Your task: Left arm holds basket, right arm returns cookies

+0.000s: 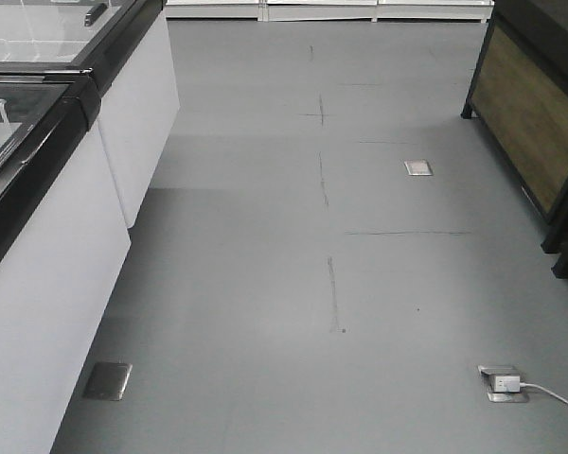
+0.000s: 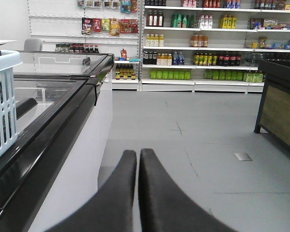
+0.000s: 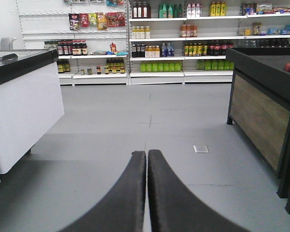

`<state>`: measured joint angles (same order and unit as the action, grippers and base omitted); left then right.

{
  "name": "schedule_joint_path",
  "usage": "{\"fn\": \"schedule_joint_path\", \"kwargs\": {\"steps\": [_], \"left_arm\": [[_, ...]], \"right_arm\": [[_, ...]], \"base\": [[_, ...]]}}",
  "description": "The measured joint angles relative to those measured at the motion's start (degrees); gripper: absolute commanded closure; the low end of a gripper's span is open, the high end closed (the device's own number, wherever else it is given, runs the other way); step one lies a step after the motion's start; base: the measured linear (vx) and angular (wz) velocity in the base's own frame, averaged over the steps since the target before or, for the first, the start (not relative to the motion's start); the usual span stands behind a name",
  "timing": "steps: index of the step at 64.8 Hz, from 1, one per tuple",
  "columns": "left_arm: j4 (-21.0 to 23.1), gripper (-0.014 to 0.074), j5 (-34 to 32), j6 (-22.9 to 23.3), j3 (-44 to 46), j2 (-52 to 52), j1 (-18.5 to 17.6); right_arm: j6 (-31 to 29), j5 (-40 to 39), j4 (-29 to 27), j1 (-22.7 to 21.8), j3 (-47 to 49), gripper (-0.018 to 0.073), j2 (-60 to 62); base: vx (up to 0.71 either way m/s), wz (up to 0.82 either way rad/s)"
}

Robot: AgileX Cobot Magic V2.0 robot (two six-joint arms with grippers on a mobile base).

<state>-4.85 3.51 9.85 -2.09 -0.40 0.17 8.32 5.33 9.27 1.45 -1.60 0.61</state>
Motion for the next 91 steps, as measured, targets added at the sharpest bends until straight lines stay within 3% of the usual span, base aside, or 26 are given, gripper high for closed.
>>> {"fn": "schedule_joint_path", "kwargs": {"steps": [33,53,72,91], "left_arm": [[0.0,0.0603,-1.5,-1.3,0.3,0.0,0.0],[0.0,0.0603,0.7,-2.0,7.2,0.5,0.0],[0.0,0.0603,7.9,-1.5,18.3,11.5,0.0],[0.0,0.0603,10.8,-1.5,19.3,20.6,0.0]], "right_arm": [[0.0,0.0,0.0,0.0,0.0,0.0567,0.0],[0.0,0.0,0.0,0.0,0.0,0.0567,0.0],[0.0,0.0,0.0,0.0,0.0,0.0567,0.0],[0.0,0.0,0.0,0.0,0.0,0.0567,0.0]], "base": [[0.0,0.0],[0.0,0.0],[0.0,0.0],[0.0,0.0]]}}
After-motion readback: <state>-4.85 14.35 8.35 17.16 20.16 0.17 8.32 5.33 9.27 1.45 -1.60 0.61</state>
